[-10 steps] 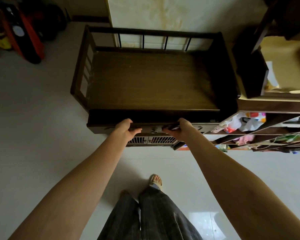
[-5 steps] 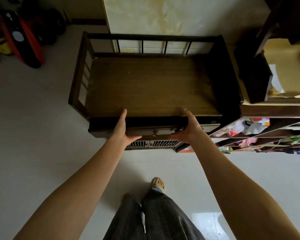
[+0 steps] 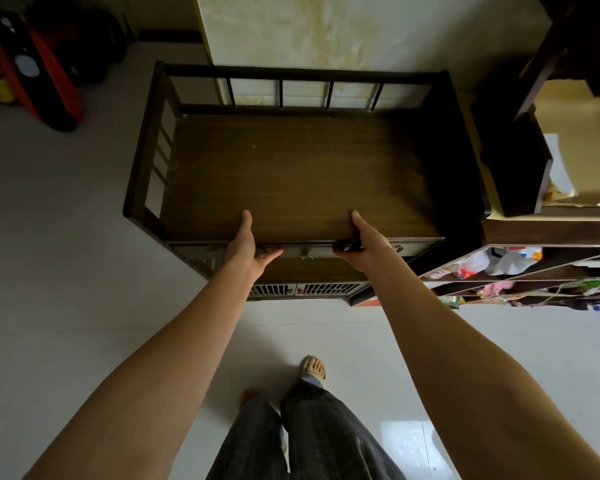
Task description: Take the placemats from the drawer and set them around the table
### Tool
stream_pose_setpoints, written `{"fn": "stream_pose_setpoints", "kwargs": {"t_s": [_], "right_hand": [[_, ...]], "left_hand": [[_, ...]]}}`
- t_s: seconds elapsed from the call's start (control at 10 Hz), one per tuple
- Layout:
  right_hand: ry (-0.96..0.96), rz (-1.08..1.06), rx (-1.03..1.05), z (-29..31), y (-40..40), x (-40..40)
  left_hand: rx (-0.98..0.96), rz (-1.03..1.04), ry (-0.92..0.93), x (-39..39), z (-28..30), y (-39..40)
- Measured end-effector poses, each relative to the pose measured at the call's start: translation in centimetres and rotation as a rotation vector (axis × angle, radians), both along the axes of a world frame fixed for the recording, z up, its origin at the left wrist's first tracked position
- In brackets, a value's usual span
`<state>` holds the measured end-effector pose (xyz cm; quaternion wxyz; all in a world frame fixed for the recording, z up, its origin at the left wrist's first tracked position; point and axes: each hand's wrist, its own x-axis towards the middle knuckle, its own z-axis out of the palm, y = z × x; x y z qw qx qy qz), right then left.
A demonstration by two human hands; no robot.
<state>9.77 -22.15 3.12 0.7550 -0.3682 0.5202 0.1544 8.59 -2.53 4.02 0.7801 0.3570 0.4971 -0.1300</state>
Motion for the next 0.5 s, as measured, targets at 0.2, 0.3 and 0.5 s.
{"fn": "stream_pose_setpoints", "kwargs": {"t_s": [0.2, 0.3, 0.5], "right_hand": [[0.003, 0.021, 0.006, 0.2, 0.1, -0.4], [0.022, 0.070, -0.026, 0.6, -0.1, -1.2], [0.015, 0.319, -0.147, 2.6, -1.2, -3.0]], "left_hand": [[-0.020, -0.004, 0.014, -0.5, 0.5, 0.5], [0.026, -0.122, 0.048, -1.5, 1.0, 1.1], [0.464, -0.855, -0.120, -4.8, 3.8, 2.7]]}}
